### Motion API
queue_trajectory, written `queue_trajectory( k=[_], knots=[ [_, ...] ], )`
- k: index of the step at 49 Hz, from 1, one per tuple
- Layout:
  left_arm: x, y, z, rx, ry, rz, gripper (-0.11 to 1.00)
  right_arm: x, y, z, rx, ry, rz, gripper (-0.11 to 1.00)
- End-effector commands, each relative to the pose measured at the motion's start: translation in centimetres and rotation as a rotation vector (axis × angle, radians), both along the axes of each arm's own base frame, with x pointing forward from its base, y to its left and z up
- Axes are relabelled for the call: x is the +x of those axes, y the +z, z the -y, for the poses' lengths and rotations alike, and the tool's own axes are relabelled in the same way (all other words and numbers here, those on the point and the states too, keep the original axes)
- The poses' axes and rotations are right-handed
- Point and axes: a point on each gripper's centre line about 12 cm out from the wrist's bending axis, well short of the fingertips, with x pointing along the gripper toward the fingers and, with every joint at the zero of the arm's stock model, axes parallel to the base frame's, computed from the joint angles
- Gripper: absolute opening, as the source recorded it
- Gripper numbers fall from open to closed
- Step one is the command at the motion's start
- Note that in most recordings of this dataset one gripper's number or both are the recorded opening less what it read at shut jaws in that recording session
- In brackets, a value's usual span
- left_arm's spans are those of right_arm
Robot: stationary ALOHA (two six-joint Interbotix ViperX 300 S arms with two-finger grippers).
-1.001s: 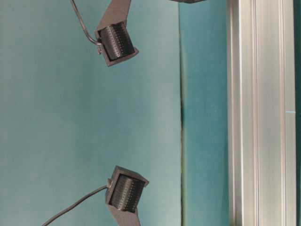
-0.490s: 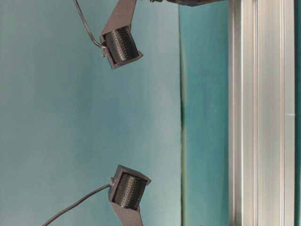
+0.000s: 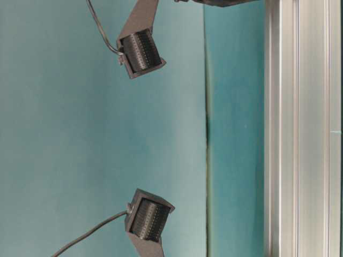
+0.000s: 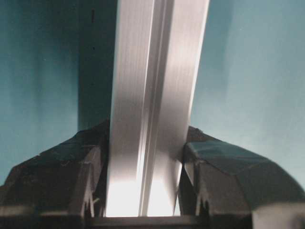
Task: Lift the metal rail with both hands.
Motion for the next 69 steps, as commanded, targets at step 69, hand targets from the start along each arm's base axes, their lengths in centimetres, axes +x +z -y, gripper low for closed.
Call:
queue_trajectory(
  k=[69],
  knots=[
    [0.83,0.51,-0.1,-0.011,0.024,0.101,0.31,0.19,-0.27,0.5,0.013,-0.04,0.019,0.38]
  ],
)
